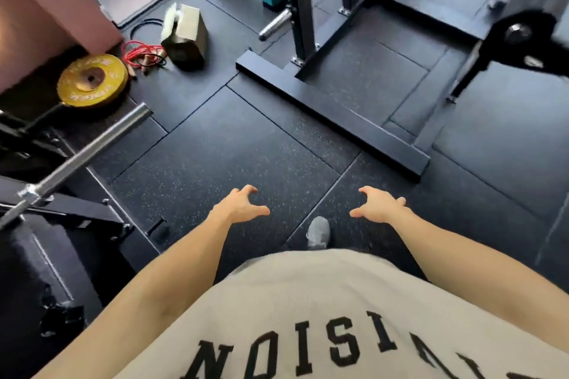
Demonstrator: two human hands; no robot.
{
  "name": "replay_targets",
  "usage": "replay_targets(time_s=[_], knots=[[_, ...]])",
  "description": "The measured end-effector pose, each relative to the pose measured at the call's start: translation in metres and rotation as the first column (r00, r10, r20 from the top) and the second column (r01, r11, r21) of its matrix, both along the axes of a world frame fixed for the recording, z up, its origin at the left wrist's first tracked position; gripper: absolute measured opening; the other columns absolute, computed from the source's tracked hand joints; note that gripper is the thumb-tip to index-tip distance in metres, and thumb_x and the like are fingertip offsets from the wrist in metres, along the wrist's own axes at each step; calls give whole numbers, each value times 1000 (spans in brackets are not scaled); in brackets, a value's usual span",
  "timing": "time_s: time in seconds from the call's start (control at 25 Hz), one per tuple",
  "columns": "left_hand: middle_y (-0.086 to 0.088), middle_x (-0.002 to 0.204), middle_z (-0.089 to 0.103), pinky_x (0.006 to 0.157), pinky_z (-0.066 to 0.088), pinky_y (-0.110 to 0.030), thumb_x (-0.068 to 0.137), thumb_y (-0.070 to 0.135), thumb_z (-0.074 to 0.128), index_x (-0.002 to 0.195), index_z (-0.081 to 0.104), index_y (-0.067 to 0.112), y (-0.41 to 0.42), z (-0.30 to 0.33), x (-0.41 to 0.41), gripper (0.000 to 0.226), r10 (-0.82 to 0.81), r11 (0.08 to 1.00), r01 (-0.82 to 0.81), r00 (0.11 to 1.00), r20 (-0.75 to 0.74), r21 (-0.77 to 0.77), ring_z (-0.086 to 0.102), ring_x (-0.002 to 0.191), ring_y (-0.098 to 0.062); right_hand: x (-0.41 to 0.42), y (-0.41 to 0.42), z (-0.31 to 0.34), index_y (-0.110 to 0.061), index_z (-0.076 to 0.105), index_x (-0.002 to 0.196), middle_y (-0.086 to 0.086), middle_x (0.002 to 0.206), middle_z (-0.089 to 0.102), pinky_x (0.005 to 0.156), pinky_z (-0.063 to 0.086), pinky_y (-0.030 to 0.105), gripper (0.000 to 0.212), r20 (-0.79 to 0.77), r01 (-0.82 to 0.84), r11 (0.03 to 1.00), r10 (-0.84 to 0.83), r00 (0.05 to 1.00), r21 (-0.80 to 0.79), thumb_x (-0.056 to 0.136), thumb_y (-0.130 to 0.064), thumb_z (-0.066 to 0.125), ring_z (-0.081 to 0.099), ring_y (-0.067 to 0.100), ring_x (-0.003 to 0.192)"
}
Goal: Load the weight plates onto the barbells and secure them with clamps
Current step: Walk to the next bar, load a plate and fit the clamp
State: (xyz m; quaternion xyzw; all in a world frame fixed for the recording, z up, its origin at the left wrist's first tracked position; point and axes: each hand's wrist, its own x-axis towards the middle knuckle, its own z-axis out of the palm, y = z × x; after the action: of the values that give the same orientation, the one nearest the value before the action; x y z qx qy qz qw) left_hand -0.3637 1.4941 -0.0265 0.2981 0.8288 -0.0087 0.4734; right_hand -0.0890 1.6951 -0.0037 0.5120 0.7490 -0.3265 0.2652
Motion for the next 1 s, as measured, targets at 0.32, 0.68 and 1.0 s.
replay_targets(time_s=[0.32,0.68,1.0], knots=[[-9,148,35,105,42,-53,64,76,61,140,41,34,83,7,-108,90,298,954,-297,954,-15,27,52,123,-33,-180,150,4,-23,33,149,-3,131,61,104,28,42,76,-33,-294,956,294,955,0,85,-44,69,47,25,131],[-8,149,35,105,42,-52,70,72,62,143,40,32,172,-9,-302,86,382,924,-382,924,-11,17,51,125,-33,-413,271,-19,-19,31,151,4,133,57,109,36,47,83,-58,-337,935,332,941,-114,83,-43,72,51,28,125],[-8,148,36,105,42,-52,63,76,59,143,39,33,223,5,-490,92,473,880,-475,879,-53,-19,53,122,-31,-625,343,-11,-21,32,150,5,147,47,112,33,47,79,-94,-453,887,446,890,-85,84,-42,70,44,29,134]])
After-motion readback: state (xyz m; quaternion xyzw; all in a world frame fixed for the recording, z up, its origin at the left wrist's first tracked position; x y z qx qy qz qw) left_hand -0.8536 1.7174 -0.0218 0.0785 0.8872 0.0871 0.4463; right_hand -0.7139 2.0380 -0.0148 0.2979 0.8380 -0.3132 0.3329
